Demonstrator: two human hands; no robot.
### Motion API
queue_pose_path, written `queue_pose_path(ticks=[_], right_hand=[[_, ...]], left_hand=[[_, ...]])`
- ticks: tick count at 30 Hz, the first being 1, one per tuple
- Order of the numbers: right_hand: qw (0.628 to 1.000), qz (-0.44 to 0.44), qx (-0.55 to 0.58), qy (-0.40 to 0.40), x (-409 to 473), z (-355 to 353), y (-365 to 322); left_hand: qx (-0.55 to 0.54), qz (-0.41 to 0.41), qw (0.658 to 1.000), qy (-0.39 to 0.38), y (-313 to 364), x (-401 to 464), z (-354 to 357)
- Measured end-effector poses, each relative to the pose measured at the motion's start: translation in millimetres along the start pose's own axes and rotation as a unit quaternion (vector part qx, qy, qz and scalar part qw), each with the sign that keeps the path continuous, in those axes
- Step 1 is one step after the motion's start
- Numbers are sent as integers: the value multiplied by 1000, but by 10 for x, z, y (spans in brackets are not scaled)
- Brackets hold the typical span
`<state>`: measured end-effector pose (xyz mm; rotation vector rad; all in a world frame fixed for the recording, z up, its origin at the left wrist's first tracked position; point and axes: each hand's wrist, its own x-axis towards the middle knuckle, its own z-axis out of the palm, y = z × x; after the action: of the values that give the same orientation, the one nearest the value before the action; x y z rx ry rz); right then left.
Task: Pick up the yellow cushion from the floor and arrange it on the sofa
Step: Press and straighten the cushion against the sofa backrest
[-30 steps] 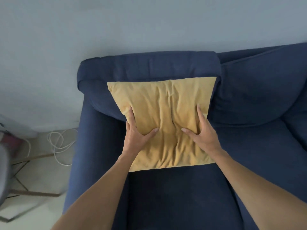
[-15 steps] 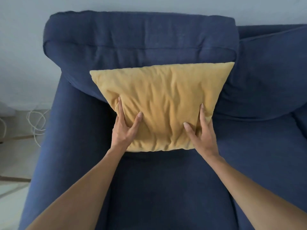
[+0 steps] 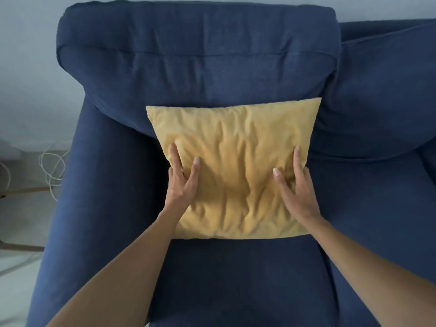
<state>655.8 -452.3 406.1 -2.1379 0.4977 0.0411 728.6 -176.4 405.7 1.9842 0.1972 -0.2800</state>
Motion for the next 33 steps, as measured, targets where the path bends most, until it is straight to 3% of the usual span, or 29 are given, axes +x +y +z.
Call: queue_pose_path(ticks=[2,5,7,9,13,20,26,33], right_hand=[[999,5,43,21,65,-10,-69],[986,44,137,84,297,-43,-209],[974,95,183,88,440,-75,-310],[967,105,219,83,483,-112,-397],[956,48,267,109,347,-171,-480],[938,25,302,169,224,-188,-502],[964,39,220,147,506,-169,-466],[964,0,150,219,715,-285,-409]], left_hand=[[-34,-11,999,9,23,109,-26],[-141,-124,982,32,165,297,-96],[-209,-192,958,42,240,388,-166],[-225,-210,951,18,290,428,-253],[-259,-188,947,-5,398,380,-371],[-278,-147,949,12,633,387,-429],[-201,-138,967,76,753,550,-440],[-87,-88,984,125,589,752,-568]])
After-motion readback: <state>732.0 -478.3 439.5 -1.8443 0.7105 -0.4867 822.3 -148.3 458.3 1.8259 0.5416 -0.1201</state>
